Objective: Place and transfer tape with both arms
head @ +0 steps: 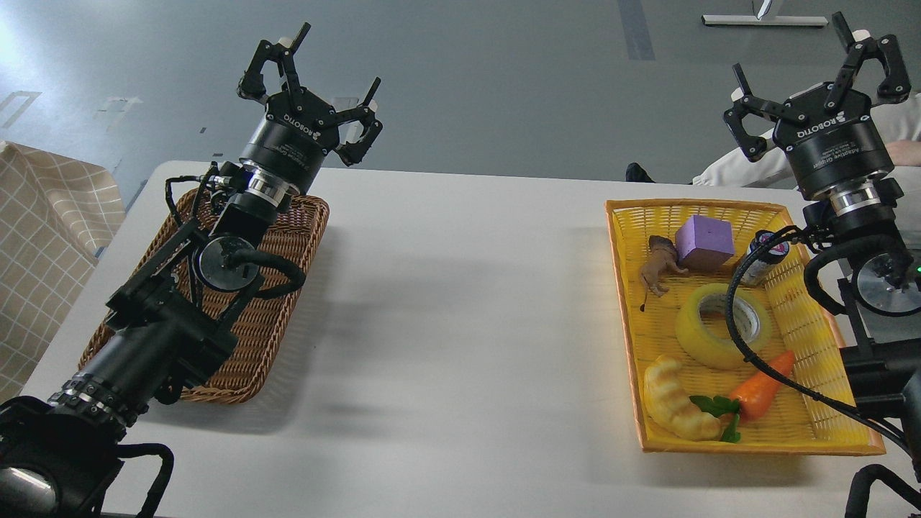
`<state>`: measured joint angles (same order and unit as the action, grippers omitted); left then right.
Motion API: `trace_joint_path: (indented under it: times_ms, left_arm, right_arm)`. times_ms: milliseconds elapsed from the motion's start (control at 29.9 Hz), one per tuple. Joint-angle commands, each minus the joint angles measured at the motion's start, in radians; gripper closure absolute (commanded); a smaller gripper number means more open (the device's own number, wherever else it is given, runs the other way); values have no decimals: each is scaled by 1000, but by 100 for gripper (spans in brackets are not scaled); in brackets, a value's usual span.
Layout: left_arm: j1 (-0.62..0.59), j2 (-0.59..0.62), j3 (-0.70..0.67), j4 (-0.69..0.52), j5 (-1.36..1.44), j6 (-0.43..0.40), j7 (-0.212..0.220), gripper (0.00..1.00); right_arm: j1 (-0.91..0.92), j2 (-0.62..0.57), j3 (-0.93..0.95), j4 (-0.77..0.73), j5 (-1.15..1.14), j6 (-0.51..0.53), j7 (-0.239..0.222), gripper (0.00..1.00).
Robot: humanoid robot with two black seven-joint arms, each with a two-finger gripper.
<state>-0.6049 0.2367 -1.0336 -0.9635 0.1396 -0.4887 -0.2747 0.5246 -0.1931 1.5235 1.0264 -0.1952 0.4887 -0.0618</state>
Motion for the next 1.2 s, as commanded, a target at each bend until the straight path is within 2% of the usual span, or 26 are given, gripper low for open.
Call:
trace_joint_path:
  times_ms: [0,836,1170]
  left_arm:
    - [-3,4,0,-1,0,0,-4,2]
    - [-3,1,-3,-8,-5,0,-17,2]
    - [-7,0,-2,-8,-9,0,-75,2]
  right_arm:
    - [-1,-2,0,-2,0,0,0,0]
    - [-6,-2,1,-2,-1,0,0,0]
    - [-6,-2,1,-2,-1,0,2,0]
